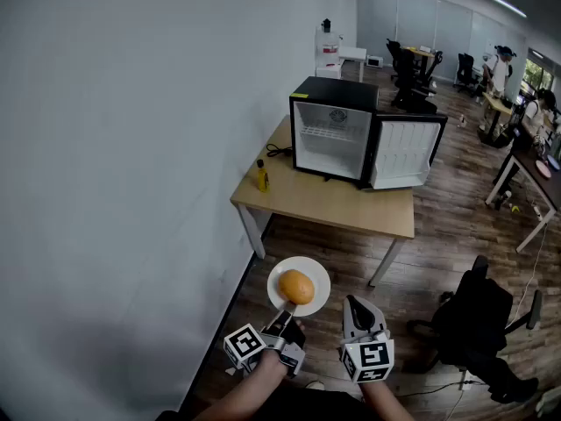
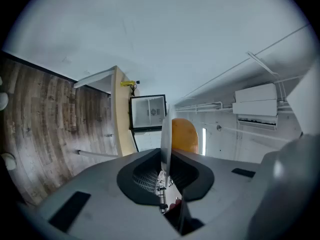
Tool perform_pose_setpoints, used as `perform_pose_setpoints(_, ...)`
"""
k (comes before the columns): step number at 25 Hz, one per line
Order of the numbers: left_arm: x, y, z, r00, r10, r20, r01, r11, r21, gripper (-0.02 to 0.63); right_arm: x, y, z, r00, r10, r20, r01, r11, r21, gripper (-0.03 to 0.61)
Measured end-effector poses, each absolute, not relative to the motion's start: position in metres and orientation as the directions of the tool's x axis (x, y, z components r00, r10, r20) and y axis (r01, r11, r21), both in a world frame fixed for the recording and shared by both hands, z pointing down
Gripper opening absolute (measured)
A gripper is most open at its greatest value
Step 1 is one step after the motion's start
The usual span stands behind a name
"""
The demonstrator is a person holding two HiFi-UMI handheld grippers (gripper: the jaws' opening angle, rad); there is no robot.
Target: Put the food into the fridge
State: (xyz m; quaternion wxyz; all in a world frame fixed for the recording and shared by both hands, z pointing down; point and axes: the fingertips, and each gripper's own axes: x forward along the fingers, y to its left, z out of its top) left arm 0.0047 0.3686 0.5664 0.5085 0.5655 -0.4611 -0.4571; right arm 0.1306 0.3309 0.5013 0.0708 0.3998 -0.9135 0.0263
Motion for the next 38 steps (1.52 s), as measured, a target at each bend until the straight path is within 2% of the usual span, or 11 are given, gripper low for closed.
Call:
perform_pose_setpoints(3, 0.011, 0.367, 0.573, 0.157, -0.987, -0.016, -0.066, -0.027, 0.997, 0.038, 0.138, 0.327, 0.5, -0.666, -0.731, 0.151, -0.738, 0.675, 0.014, 0.06)
perform_pose_setpoints(21, 0.038, 0.318, 0.591, 0.219, -0.975, -0.039, -0.045, -0.05, 0.998, 0.038, 0.176, 0.284, 0.527, -0.615, -0.769, 0.172, -0.784, 0.621, -0.024, 0.06)
perform_pose_setpoints(27, 0.035, 0.264, 0.595, 0.238, -0.97, -0.046, -0.014, -0.05, 0.999, 0.038, 0.175, 0.237, 0.537, -0.57, -0.796, 0.205, -0.813, 0.582, -0.002, 0.06)
perform_pose_setpoints(38, -0.001, 0.13, 0.591, 0.278, -0.96, -0.04, -0.001, -0.042, 0.999, 0.038, 0.132, 0.1, 0.535, -0.577, -0.788, 0.214, -0.812, 0.581, -0.049, 0.06)
